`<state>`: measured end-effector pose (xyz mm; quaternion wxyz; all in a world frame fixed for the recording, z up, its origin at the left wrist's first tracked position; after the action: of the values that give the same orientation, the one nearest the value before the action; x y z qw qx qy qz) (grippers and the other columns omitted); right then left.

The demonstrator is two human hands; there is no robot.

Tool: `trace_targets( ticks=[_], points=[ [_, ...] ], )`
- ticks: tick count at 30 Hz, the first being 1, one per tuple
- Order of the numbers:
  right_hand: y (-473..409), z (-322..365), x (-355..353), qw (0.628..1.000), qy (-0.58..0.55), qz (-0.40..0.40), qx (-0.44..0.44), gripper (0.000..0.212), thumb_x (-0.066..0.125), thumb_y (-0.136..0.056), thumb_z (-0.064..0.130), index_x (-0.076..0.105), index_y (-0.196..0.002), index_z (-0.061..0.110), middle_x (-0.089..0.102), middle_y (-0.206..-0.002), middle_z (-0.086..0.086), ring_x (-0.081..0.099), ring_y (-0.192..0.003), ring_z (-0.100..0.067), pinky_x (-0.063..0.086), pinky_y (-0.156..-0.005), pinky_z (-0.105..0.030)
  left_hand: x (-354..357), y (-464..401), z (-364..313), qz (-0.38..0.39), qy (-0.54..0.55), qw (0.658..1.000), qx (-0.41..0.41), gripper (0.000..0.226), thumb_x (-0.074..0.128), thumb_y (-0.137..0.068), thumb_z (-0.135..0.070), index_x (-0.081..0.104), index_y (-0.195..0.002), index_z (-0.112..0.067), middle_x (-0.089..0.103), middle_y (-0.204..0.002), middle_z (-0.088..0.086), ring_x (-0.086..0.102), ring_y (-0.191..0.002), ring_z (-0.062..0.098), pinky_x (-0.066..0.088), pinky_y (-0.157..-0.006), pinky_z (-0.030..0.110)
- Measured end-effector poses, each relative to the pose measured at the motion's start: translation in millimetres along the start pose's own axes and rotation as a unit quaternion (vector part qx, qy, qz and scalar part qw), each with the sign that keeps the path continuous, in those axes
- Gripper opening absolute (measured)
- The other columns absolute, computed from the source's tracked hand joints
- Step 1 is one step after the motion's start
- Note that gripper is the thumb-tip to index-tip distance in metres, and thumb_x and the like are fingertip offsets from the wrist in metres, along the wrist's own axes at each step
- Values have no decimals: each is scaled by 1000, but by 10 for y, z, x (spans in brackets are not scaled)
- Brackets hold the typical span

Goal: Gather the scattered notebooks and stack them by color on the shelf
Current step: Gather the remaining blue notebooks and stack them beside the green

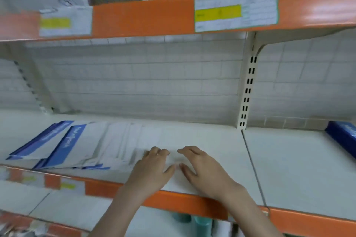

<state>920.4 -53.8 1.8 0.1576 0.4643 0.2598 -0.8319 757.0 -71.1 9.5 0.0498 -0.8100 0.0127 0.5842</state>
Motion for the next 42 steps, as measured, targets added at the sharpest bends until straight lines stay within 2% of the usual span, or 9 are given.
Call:
trace_targets(
  ticks=[10, 15, 18, 21, 27, 30, 33, 39, 42],
  points=[
    [-997, 1096, 939, 1000, -7, 2, -21, 44, 44, -97, 31, 42, -140, 22, 43, -141, 6, 44, -127, -13, 35, -102, -20, -544, 87, 1660, -19, -55, 997, -48, 50, 43, -95, -50, 42, -136, -22, 43, -133, -1, 39, -124, 18, 42, -98, 36],
    [-1372, 1357, 1226, 999, -7, 14, -30, 41, 45, -95, 27, 47, -136, 20, 46, -137, 3, 46, -124, -16, 37, -100, -23, -678, 57, 2194, -25, -43, 996, -76, 47, 42, -96, -46, 44, -135, -20, 41, -133, 2, 38, -124, 20, 42, -100, 38],
    [-1610, 1485, 1395, 999, 3, 30, -42, 34, 46, -93, 22, 54, -126, 14, 52, -128, -1, 50, -117, -20, 42, -94, -28, -724, 37, 2475, -39, -41, 993, -101, 48, 40, -97, -47, 42, -136, -20, 39, -136, 2, 36, -128, 21, 42, -100, 36],
    [-1825, 1592, 1533, 997, 9, 45, -55, 40, 46, -93, 21, 50, -132, 16, 50, -132, -2, 49, -119, -20, 41, -96, -28, -767, 1, 2707, -58, -68, 986, -142, 53, 34, -96, -53, 39, -137, -19, 38, -138, 4, 36, -128, 22, 40, -99, 37],
    [-2178, 1746, 1732, 997, 5, 62, -47, 44, 42, -97, 28, 42, -140, 21, 42, -142, 4, 45, -126, -14, 37, -101, -22, -845, -153, 3008, 9, -116, 967, -227, 92, 42, -78, -79, 30, -139, -12, 42, -134, 11, 38, -124, 29, 37, -100, 36],
    [-2269, 1760, 1802, 998, -1, 51, -46, 42, 43, -96, 23, 45, -138, 20, 44, -140, 5, 46, -124, -13, 37, -100, -21, -856, -247, 3049, 10, -102, 965, -242, 102, 51, -70, -80, 29, -139, -8, 44, -132, 12, 39, -121, 29, 38, -98, 35],
    [-2319, 1729, 1862, 999, -10, 30, -42, 42, 44, -94, 19, 46, -137, 21, 45, -139, 6, 46, -122, -11, 38, -99, -19, -850, -314, 3059, 4, -97, 962, -254, 114, 58, -68, -77, 18, -145, -2, 40, -134, 14, 37, -123, 29, 37, -99, 34],
    [-2353, 1680, 1908, 999, -35, -8, -34, 39, 46, -96, 23, 47, -135, 23, 47, -136, 9, 47, -121, -9, 37, -99, -17, -826, -427, 3091, -5, -9, 969, -246, 115, 71, -63, -69, 22, -141, -1, 38, -131, 15, 38, -121, 29, 36, -101, 33],
    [-2352, 1667, 1922, 999, -26, -2, -31, 42, 46, -94, 23, 46, -136, 23, 47, -137, 9, 47, -120, -10, 38, -98, -18, -765, -462, 3043, -12, -40, 969, -245, 115, 66, -70, -68, 12, -146, -1, 35, -135, 15, 35, -124, 29, 35, -101, 34]
  ],
)
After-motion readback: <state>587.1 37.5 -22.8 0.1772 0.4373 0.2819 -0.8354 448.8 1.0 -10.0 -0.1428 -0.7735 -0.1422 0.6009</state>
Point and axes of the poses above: each hand's wrist, its own y-axis away from the middle knuckle, its own x-axis out of the palm, z = x × y, the point moved 1 cm from there along -y, towards the middle knuckle
